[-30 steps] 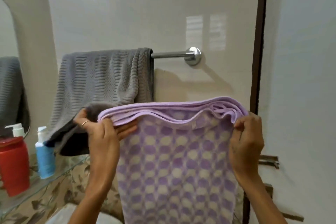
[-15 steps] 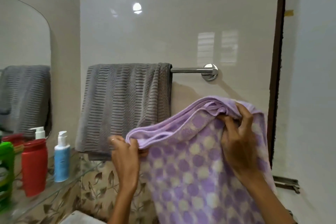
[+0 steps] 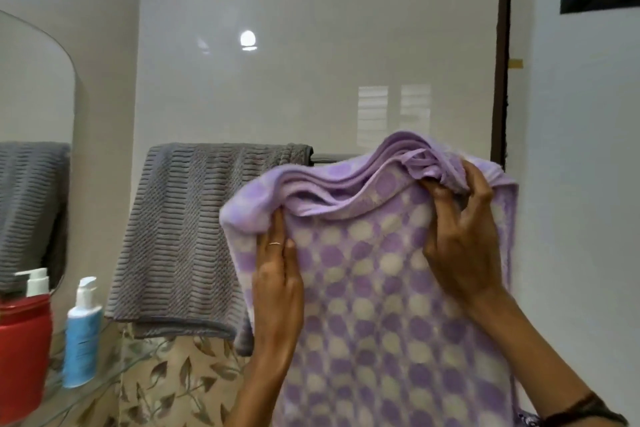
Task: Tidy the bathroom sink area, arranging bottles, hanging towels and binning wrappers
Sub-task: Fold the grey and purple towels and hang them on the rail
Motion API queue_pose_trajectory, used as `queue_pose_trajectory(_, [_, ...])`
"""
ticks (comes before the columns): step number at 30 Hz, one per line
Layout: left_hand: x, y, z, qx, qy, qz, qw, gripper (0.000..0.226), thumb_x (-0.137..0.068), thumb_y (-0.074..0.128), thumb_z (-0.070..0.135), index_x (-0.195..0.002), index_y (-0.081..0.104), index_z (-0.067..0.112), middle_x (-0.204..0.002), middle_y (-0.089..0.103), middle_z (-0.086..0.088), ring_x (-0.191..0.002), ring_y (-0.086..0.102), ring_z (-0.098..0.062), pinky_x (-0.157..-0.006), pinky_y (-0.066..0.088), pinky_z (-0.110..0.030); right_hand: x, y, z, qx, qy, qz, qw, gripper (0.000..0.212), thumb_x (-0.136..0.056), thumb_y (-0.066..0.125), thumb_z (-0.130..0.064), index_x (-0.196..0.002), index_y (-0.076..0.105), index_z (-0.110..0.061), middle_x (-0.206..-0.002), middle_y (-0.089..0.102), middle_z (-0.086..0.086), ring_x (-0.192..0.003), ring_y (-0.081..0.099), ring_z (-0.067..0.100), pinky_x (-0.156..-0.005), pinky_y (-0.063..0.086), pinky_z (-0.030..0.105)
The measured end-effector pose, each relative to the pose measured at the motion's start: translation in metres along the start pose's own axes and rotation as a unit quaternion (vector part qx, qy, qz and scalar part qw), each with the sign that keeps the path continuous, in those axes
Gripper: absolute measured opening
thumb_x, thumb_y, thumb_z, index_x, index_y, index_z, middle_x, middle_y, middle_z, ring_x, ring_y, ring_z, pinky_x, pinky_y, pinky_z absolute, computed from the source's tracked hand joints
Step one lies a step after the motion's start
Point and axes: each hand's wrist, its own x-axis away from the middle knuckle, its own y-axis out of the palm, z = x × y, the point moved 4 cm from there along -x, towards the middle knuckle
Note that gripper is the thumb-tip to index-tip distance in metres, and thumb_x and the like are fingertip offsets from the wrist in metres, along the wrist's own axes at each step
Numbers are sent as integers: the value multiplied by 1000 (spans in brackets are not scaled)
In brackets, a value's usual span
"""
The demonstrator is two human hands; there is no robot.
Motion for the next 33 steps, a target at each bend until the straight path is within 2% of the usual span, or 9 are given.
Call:
queue_pose_trajectory(2, [-17,-5,10,-60,53,21,997,66,-93,45,3,-138,0,19,-151,8,5,-139,5,-3,-111,-1,-9,-11,-1,-1,7,-12,-4,1000,49,-75,39,-3,-122,54,-2,-136,26,18,-114,51,48,-88,51,45])
queue_pose_trajectory(5, [-60,-18,16,-155,60,68,984,80,-87,53,2,-143,-3,5,-155,-5,-18,-140,-11,-16,-114,-8,-37,-29,0,-6,17,-7,-21,1000,60,-70,39,-13,-129,51,-7,-140,25,20,-117,49,48,-91,49,43])
queue_pose_trajectory(7, [-88,-23,20,-169,59,77,981,80,-87,51,2,-145,-4,3,-155,-10,-19,-142,-15,-21,-114,-8,-43,-43,5,-14,7,-13,-43,999,66,-66,38,-17,-130,52,-4,-141,29,29,-119,48,48,-92,48,43])
queue_pose_trajectory(12, [-150,-34,15,-192,108,117,969,76,-89,46,1,-145,-6,1,-155,-12,-21,-144,-12,-29,-114,-9,-43,-88,25,-25,-27,-90,-76,993,76,-60,49,-9,-137,44,-10,-146,12,10,-127,40,47,-99,41,41])
queue_pose_trajectory(17, [-229,-33,10,-234,169,138,947,70,-90,38,0,-144,-7,1,-154,-7,-24,-144,-9,-31,-113,-11,-41,-142,57,-26,-6,-115,-99,988,88,-61,63,5,-142,35,-17,-148,5,1,-125,43,46,-68,55,41])
queue_pose_trajectory(22, [-310,-10,21,-275,298,84,910,65,-92,33,1,-145,-6,5,-153,-10,-6,-140,-12,-15,-109,-27,-28,-192,102,-11,-56,-8,-133,990,57,-94,23,-44,-148,12,-30,-156,15,1,-130,34,25,-85,43,35])
queue_pose_trajectory(26, [-341,14,-6,-283,318,43,904,62,-93,37,0,-145,4,6,-150,-9,-5,-142,-4,-19,-117,-4,-43,-198,137,-15,16,-84,-143,986,55,-94,31,-9,-147,20,-18,-156,8,17,-134,27,39,-107,34,44])
queue_pose_trajectory(29, [-321,48,-74,-328,246,-61,910,60,-92,40,5,-145,13,4,-155,2,-15,-145,9,-31,-115,16,-49,-168,178,-17,117,-126,-241,955,80,-78,39,14,-148,16,-16,-155,0,23,-127,37,44,-99,40,43])
queue_pose_trajectory(33, [-315,49,-107,-270,152,-156,938,66,-84,51,14,-144,25,22,-147,33,-8,-128,40,-33,-94,43,-48,-139,202,-16,58,-115,-323,938,64,-81,44,4,-139,37,-20,-148,29,12,-111,55,36,-85,48,39])
